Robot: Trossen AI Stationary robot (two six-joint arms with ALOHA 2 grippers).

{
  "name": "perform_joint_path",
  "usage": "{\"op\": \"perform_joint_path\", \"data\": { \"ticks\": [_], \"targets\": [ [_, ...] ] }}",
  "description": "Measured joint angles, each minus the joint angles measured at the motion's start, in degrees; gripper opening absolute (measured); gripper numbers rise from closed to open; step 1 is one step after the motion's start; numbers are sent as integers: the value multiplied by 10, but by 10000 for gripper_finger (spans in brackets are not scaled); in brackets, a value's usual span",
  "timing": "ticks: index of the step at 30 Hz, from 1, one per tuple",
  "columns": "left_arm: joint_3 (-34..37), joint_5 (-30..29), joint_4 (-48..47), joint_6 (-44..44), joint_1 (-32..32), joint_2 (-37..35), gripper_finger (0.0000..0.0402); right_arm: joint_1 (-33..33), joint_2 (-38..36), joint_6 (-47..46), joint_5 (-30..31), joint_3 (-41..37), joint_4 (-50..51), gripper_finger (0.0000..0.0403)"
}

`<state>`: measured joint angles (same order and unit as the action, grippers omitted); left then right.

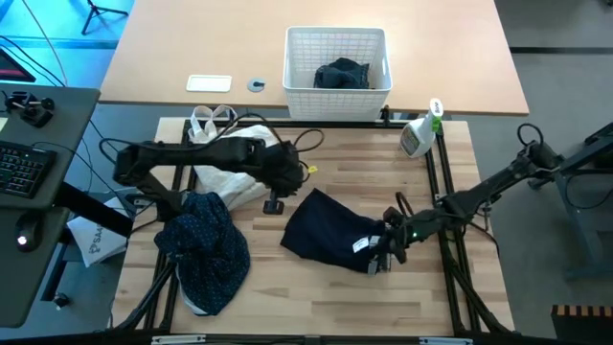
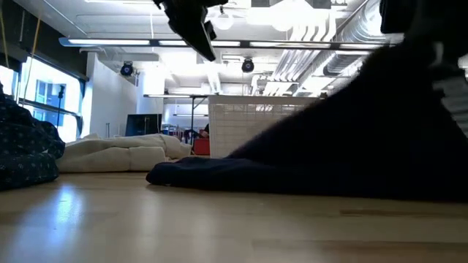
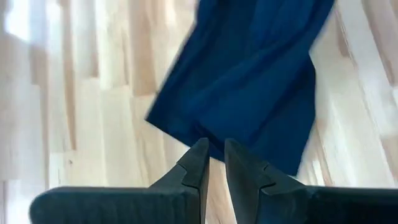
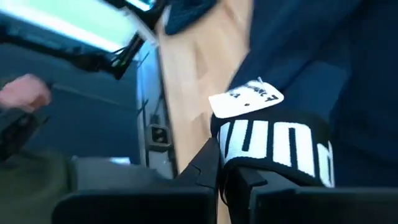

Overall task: Fold Laundry from Bin
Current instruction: Fold the black boxer short

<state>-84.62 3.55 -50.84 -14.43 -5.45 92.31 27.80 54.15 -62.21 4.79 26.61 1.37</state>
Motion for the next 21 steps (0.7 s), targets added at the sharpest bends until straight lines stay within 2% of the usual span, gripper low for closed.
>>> {"op": "perform_joint_path", "data": {
  "ticks": [4,9,12,17,21],
  "targets": [
    [30,-22,54,38,-2,-8,37,0,-4,-94,71,-24,43,5],
    [87,-36,143,73,-1,-7,37,-8,-16,-192,147,-33,164,4],
    [145,-24,239,112,-10,3,39,-10,-16,-185,137,-33,160,4],
    [196,49,353,180,-41,58,74,-11,-17,-168,125,-33,154,3],
    [198,78,411,121,-41,121,107,-11,-17,-158,125,-33,151,3]
  ]
}}
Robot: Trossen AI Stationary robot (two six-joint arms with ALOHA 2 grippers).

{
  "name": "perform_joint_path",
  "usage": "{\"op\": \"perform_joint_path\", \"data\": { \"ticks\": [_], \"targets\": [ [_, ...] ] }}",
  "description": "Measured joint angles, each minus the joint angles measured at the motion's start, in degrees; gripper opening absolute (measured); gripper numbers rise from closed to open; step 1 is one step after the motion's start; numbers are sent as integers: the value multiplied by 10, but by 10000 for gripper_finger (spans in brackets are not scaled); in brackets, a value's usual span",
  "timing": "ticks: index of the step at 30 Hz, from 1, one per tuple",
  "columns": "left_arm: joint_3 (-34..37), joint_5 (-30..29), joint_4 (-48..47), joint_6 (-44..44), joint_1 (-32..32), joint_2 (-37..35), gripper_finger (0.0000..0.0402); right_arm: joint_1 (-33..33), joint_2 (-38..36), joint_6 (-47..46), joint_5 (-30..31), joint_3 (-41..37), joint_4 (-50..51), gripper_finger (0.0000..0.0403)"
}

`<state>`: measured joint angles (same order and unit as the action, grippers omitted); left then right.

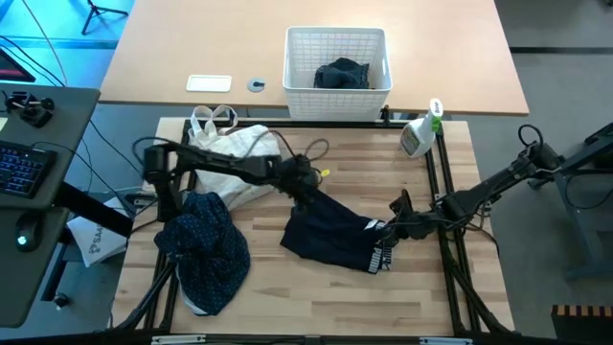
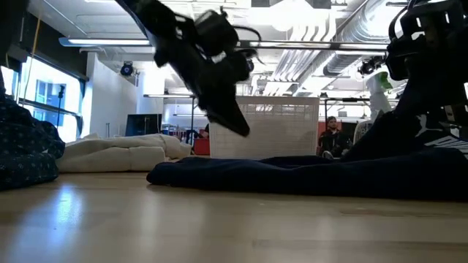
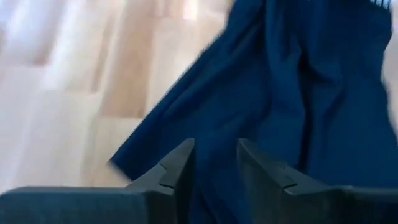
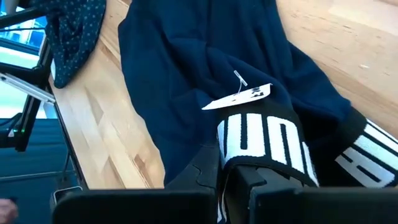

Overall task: Fold Laundry from Bin
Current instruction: Fold the black boxer short

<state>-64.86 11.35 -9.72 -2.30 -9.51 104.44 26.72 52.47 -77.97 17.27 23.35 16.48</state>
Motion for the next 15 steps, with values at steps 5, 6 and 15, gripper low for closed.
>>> {"op": "perform_joint_path", "data": {
  "ticks": [5,6,15],
  "targets": [
    [-6,2,34,-61,17,61,121,0,0,9,-15,0,-2,3],
    [-9,1,26,-66,20,69,121,0,0,10,-19,0,-1,3],
    [-9,-93,5,-98,50,83,35,0,0,11,-29,0,0,3]
  ]
}}
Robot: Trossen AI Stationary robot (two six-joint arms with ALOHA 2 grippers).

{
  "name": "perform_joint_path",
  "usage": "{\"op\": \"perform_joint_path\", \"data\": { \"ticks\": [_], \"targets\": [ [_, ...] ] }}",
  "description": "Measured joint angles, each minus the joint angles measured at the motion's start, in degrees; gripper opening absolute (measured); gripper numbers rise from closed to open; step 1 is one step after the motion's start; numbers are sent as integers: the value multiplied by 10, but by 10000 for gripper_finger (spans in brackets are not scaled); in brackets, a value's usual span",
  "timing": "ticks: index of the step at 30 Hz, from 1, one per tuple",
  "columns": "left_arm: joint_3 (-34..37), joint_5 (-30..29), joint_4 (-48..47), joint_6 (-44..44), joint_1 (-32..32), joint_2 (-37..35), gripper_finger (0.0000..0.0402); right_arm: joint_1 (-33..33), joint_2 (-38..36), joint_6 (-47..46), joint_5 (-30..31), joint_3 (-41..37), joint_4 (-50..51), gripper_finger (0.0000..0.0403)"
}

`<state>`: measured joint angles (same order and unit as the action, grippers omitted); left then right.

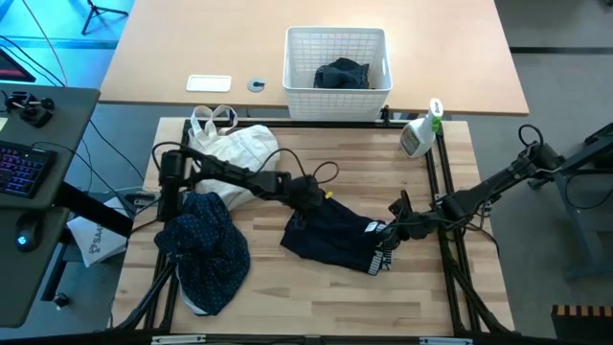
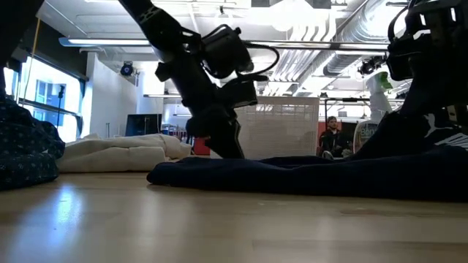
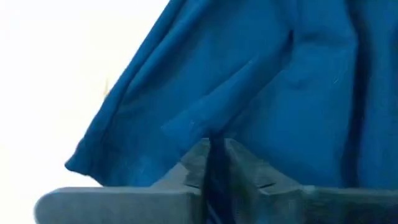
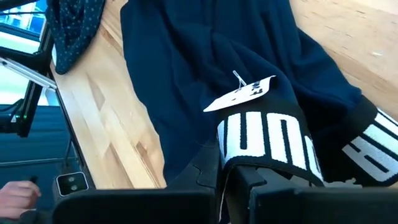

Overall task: Fold Laundry from Bin
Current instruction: Fold the black boxer short

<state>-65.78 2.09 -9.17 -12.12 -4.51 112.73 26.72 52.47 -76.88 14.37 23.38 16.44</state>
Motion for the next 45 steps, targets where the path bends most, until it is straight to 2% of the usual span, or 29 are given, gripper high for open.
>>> {"op": "perform_joint_path", "data": {
  "ticks": [2,8,10,14,17,22,25,28,33,39,45],
  "targets": [
    [-1,-3,1,6,4,-4,10,0,0,10,-4,0,0,3],
    [-1,-72,-53,45,28,-68,1,1,-3,41,-74,7,-25,3],
    [-1,-74,-60,45,34,-93,0,1,-6,60,-91,16,-26,3],
    [-2,-49,-29,92,24,-104,7,1,-8,94,-82,24,-26,3],
    [-2,-9,-20,122,-1,-86,29,0,-8,102,-67,24,-23,3],
    [-1,46,-6,162,-28,-42,96,-1,-8,105,-54,24,-21,3],
    [-1,51,23,159,-30,-16,127,-1,-8,105,-54,24,-20,3],
    [-1,50,43,134,-26,4,136,-1,-8,103,-54,24,-20,3],
    [-1,48,44,109,-15,24,105,-1,-8,99,-54,24,-20,3],
    [0,4,29,104,11,-3,13,-1,-8,99,-62,24,-21,3],
    [-1,-70,-22,99,45,-79,9,-1,-8,99,-87,24,-30,3]
  ]
}}
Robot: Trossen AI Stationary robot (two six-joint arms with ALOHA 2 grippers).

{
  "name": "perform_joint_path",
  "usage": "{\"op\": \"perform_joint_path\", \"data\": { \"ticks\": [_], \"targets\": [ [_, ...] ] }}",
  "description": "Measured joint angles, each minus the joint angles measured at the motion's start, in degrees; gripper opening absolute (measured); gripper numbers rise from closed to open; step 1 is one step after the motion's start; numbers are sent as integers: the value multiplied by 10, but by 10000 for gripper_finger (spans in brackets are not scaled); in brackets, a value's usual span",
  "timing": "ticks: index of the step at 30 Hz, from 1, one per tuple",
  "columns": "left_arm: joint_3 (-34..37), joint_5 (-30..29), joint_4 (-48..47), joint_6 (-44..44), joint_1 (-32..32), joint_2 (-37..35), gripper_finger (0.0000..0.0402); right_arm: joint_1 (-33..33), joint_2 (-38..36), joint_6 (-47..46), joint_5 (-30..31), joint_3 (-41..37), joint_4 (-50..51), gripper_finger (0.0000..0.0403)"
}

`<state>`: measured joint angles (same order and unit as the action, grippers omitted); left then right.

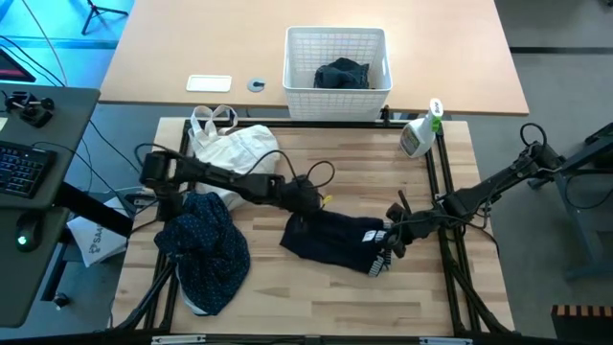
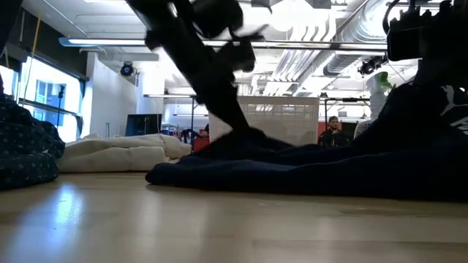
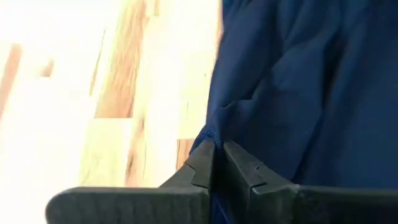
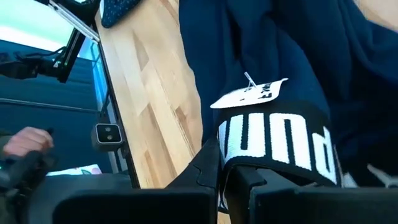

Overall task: Fold Laundry from Bin
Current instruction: Fold the black boxer short

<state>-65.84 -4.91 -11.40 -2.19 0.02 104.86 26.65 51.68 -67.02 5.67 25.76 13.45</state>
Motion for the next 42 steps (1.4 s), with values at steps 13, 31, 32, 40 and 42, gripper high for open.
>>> {"op": "perform_joint_path", "data": {
  "ticks": [13,31,32,40,42],
  "targets": [
    [5,67,-74,52,-56,38,89,0,0,0,29,0,54,3],
    [-15,26,-93,4,-33,45,94,0,1,-9,29,0,53,3],
    [-15,22,-93,5,-31,45,79,0,1,-6,29,0,55,3],
    [-16,5,-104,5,-3,6,6,0,1,5,27,0,56,3],
    [-15,-1,-114,5,4,-4,2,0,0,5,24,0,56,3]
  ]
}}
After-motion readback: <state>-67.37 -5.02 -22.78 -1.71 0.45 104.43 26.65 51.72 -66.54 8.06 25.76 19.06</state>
